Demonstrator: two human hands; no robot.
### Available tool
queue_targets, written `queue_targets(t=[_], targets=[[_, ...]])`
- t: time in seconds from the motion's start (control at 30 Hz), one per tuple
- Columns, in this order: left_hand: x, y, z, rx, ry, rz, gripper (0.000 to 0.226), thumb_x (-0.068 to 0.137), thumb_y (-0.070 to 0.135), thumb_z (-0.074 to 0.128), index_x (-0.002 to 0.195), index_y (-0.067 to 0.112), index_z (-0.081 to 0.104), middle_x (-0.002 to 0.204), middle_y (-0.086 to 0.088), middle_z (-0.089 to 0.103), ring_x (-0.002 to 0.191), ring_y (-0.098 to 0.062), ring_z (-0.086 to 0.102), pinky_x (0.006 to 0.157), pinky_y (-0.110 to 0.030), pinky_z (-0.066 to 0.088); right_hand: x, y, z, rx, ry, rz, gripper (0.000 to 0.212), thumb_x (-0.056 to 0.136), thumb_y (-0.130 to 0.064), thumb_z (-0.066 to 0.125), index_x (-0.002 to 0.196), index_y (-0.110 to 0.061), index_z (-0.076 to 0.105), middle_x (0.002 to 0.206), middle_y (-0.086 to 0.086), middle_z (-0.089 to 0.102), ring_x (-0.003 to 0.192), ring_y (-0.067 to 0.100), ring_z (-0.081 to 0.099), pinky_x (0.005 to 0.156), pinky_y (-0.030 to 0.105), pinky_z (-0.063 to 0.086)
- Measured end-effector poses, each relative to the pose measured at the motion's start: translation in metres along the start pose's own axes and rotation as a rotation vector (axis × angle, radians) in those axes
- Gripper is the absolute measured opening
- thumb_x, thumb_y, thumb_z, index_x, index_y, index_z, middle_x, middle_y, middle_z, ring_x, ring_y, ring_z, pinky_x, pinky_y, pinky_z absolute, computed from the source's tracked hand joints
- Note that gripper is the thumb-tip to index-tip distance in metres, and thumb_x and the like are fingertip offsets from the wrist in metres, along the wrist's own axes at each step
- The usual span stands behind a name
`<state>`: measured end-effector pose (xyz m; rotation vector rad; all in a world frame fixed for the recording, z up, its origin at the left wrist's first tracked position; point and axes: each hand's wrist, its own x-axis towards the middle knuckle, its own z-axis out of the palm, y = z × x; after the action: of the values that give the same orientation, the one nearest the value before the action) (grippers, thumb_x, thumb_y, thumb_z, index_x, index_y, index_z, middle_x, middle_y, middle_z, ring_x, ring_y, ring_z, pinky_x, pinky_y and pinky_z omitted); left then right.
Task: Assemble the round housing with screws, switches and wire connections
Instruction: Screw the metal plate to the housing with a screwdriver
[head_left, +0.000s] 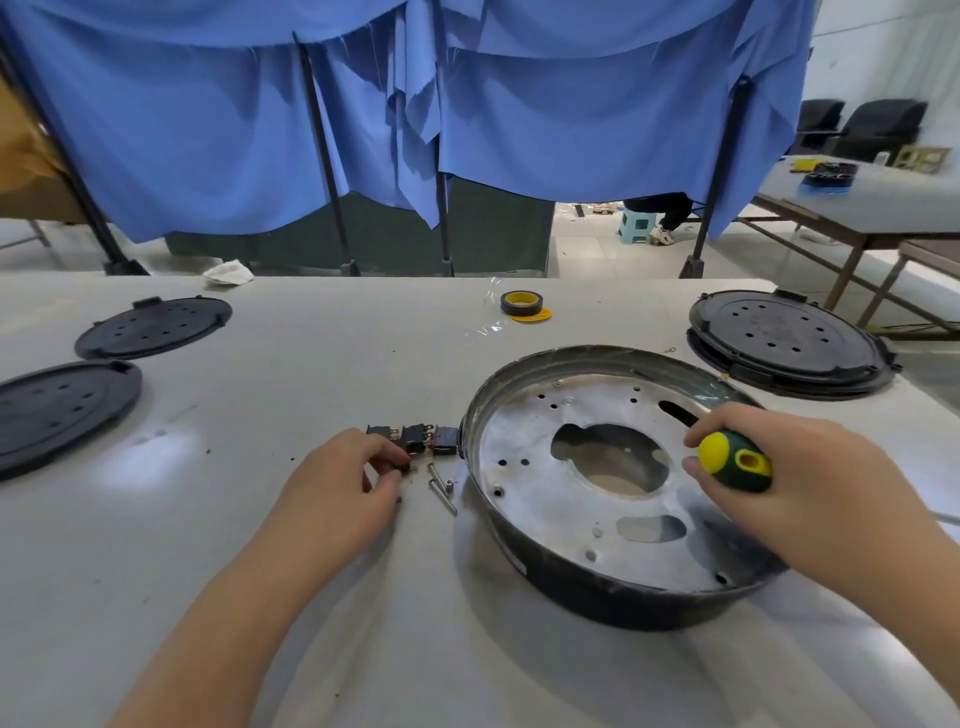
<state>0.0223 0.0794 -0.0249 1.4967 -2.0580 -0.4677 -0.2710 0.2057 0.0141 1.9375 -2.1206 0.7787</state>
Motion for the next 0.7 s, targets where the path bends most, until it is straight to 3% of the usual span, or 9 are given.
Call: queue_targets(t=[0.23,0.47,0.6,0.7], targets=[[-0.007,0.006,0.026,0.085,-0.028,0.222,0.022,0.092,0.029,0.060,0.112,0.024,0.069,0.091,0.011,0.048,0.086,-0.011,0.047,0.078,-0.024,0.036,-0.001,-0.001,0.000,0.024,-0.011,0.013,0.017,0.075,-0.027,0.074,0.082,-0.035,0.060,0.064,-0.011,0.062,0.062,0.020,0.057,0.054,0.038,0.051],[-0.007,0.011,0.033,0.137,0.003,0.241,0.010,0.089,0.022,0.063,0.092,0.019,0.072,0.091,0.004,0.056,0.091,-0.019,0.052,0.080,-0.032,0.040,-0.001,-0.008,-0.004,0.160,0.187,-0.023,0.024,0.075,-0.043,0.070,0.085,-0.024,0.060,0.067,-0.007,0.061,0.060,0.017,0.058,0.050,0.032,0.047],[-0.008,0.014,0.033,0.053,0.018,0.253,0.008,0.088,0.018,0.065,0.081,0.023,0.064,0.082,0.009,0.056,0.080,-0.012,0.050,0.074,-0.029,0.039,0.005,0.006,-0.007,0.253,0.193,0.203,0.032,0.084,-0.059,0.052,0.096,-0.030,0.044,0.074,-0.010,0.055,0.065,0.008,0.054,0.051,0.028,0.040],[-0.011,0.014,0.029,-0.067,0.034,0.224,0.021,0.086,0.019,0.065,0.075,0.036,0.060,0.076,0.017,0.063,0.074,-0.002,0.056,0.062,-0.015,0.035,0.014,0.035,-0.005,0.386,0.156,0.402,0.017,0.092,-0.045,0.040,0.102,-0.030,0.039,0.084,-0.004,0.054,0.071,0.012,0.052,0.056,0.031,0.038]])
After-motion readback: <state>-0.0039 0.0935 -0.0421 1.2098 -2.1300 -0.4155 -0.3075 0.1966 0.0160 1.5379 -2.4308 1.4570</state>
